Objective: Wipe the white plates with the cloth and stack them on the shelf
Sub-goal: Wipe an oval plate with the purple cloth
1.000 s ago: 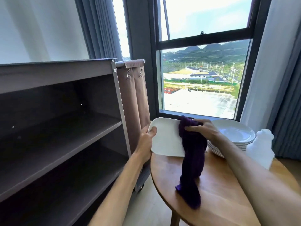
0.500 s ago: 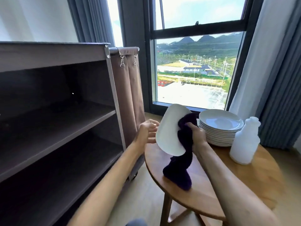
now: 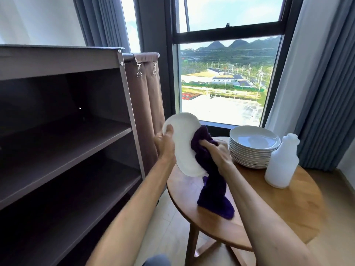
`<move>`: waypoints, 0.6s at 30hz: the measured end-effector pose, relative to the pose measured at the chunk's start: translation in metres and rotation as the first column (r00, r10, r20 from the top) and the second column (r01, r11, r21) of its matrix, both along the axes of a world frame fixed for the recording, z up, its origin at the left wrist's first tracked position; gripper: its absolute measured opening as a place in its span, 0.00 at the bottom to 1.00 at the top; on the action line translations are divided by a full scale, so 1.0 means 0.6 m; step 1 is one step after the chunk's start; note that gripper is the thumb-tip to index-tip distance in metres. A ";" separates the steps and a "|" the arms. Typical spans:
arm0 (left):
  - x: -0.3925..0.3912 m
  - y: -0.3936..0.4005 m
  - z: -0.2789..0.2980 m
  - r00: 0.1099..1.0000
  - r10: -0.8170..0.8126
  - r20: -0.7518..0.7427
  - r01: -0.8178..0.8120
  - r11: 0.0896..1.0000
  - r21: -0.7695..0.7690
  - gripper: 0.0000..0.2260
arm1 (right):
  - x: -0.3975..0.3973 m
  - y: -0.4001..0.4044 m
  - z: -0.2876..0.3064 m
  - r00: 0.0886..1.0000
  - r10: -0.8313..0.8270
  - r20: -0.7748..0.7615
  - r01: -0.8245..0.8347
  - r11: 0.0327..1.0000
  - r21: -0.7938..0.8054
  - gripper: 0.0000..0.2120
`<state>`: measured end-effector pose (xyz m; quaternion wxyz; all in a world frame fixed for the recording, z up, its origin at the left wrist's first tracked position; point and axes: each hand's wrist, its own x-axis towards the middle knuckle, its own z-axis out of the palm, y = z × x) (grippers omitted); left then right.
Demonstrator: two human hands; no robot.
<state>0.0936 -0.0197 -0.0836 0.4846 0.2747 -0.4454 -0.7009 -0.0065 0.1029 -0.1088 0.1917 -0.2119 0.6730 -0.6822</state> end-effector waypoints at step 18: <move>0.037 -0.096 0.054 0.420 -0.504 0.754 0.829 0.552 -0.092 0.14 | -0.044 0.013 0.033 0.975 0.188 -0.116 -0.176 0.979 0.108 0.08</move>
